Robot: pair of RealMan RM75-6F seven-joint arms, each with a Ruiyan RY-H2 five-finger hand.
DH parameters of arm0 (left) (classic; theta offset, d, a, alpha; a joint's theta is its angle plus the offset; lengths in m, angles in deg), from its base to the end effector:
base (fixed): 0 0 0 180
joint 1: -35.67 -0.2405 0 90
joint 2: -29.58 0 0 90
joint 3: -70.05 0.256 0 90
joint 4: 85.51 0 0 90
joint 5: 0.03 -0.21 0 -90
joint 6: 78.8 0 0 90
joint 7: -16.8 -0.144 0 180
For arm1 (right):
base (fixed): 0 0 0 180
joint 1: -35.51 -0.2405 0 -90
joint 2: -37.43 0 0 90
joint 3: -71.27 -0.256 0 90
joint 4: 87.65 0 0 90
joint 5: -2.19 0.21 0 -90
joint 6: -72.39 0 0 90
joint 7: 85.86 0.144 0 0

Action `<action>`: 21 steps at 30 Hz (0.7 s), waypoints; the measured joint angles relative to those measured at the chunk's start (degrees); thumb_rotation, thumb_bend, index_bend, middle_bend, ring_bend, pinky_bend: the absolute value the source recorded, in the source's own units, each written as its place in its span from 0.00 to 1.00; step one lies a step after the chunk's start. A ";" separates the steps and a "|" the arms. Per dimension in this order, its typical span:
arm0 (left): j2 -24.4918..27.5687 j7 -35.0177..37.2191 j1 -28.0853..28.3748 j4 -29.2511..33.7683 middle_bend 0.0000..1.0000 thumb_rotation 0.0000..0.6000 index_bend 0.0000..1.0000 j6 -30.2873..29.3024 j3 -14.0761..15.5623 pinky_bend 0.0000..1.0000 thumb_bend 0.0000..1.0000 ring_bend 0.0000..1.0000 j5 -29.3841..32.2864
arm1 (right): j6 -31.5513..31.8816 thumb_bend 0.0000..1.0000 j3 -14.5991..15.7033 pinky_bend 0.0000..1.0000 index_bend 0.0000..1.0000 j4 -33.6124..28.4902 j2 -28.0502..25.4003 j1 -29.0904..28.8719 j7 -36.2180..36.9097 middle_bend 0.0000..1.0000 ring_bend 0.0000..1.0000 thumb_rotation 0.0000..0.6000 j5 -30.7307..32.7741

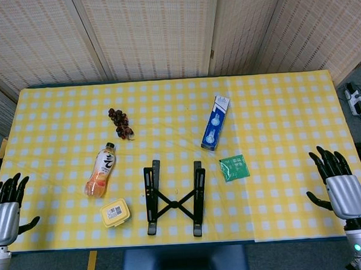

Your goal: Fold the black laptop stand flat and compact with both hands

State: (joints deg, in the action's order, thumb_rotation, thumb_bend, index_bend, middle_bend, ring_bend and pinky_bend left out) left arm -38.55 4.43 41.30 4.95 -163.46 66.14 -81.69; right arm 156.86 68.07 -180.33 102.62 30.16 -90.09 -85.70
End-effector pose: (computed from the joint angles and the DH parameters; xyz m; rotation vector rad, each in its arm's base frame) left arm -0.3177 0.1889 0.1449 -1.3804 -0.7910 -0.7483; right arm -0.3022 -0.1845 0.1501 1.4385 -0.8490 0.8924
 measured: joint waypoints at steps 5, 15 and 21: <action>-0.06 0.43 0.12 -0.18 0.00 1.00 0.04 -0.01 0.04 0.00 0.17 0.00 -0.34 | 0.02 0.24 0.19 0.00 0.00 -0.24 -0.05 0.05 0.59 0.00 0.03 1.00 -0.20; 0.97 3.28 0.31 0.62 0.00 1.00 0.04 0.05 0.49 0.00 0.17 0.00 -1.92 | -1.02 0.24 1.20 0.00 0.00 -0.56 -0.46 -0.75 4.61 0.00 0.03 1.00 -2.46; 1.84 4.98 0.85 1.32 0.00 1.00 0.04 0.69 0.59 0.00 0.17 0.00 -2.70 | -1.80 0.23 1.94 0.00 0.00 -0.95 -1.27 -1.38 8.26 0.00 0.03 1.00 -3.89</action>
State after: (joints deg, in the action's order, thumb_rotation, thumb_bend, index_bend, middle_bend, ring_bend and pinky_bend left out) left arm -36.71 9.41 42.15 6.27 -162.76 66.73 -84.38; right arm 155.06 70.01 -181.28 101.35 28.79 -81.84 -89.59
